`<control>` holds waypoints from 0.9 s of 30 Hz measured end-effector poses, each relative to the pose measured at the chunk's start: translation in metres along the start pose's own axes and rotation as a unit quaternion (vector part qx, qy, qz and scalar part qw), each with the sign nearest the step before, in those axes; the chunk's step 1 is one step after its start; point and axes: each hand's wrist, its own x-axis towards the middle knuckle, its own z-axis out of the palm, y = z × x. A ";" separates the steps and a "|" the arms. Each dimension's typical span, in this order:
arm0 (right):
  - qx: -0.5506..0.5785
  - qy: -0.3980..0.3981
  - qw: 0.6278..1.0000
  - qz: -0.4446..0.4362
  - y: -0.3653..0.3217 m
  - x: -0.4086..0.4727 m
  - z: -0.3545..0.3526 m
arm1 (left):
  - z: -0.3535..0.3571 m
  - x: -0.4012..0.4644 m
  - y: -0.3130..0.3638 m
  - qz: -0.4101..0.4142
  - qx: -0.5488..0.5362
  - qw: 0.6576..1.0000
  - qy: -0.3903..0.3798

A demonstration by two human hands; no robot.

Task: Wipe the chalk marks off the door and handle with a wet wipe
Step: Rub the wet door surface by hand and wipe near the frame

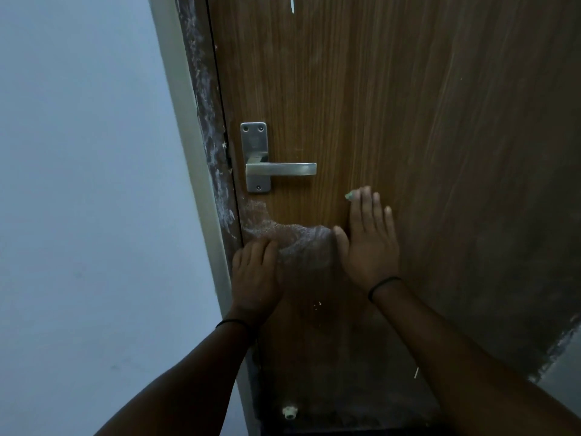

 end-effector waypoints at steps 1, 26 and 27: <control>0.009 0.009 1.000 -0.006 -0.010 0.010 -0.001 | 0.000 -0.001 -0.001 -0.016 0.011 1.000 0.015; -0.026 -0.039 0.999 -0.006 -0.019 -0.031 0.032 | 0.006 -0.002 -0.008 -0.060 -0.049 0.996 -0.036; -0.015 -0.027 1.000 -0.005 -0.029 -0.025 0.031 | 0.009 -0.004 -0.008 -0.063 -0.057 0.995 -0.047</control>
